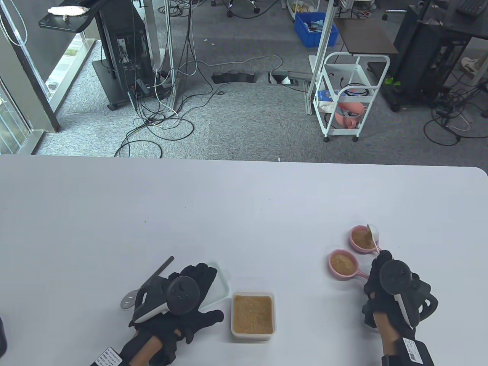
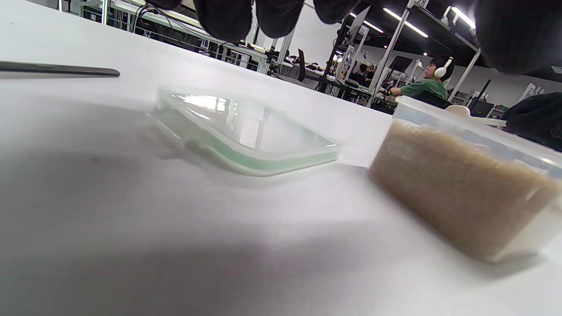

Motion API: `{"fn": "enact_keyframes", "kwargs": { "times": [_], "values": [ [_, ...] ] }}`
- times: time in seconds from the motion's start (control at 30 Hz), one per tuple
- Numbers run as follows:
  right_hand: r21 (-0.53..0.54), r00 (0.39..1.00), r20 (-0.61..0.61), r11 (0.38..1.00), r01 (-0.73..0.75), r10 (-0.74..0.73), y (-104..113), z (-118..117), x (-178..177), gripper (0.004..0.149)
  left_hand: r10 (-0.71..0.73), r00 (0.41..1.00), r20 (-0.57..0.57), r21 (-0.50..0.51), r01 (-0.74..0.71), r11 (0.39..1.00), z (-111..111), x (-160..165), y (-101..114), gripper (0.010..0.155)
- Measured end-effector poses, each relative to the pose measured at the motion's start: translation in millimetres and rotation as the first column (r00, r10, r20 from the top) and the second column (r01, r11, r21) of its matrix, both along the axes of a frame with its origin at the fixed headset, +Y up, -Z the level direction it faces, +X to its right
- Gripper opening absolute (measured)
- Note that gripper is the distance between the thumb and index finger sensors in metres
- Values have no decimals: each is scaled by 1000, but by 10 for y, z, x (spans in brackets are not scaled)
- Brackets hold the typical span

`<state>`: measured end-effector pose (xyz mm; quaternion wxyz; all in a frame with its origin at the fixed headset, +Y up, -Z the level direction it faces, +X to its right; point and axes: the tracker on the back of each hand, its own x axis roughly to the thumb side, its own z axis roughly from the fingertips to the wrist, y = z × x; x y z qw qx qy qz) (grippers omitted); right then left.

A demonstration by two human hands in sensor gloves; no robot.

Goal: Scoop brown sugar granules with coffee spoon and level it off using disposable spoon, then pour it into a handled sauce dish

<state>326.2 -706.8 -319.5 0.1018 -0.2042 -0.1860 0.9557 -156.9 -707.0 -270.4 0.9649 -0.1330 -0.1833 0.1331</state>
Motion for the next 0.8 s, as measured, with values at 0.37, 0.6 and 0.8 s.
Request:
{"fn": "enact_keyframes", "kwargs": {
  "times": [0.37,0.6,0.8],
  "values": [
    [8,996,-5,996,-92,92,18,2,-72,44,-6,1000,3,-2,6,1000,2,5,-5,101],
    [39,1000,2,999,20,-20,25,27,-9,44,-6,1000,6,-2,6,1000,0,9,-8,102],
    [123,968,-14,961,250,-250,109,103,115,45,-3,1000,5,-3,3,1000,-1,13,-12,102]
  ]
}}
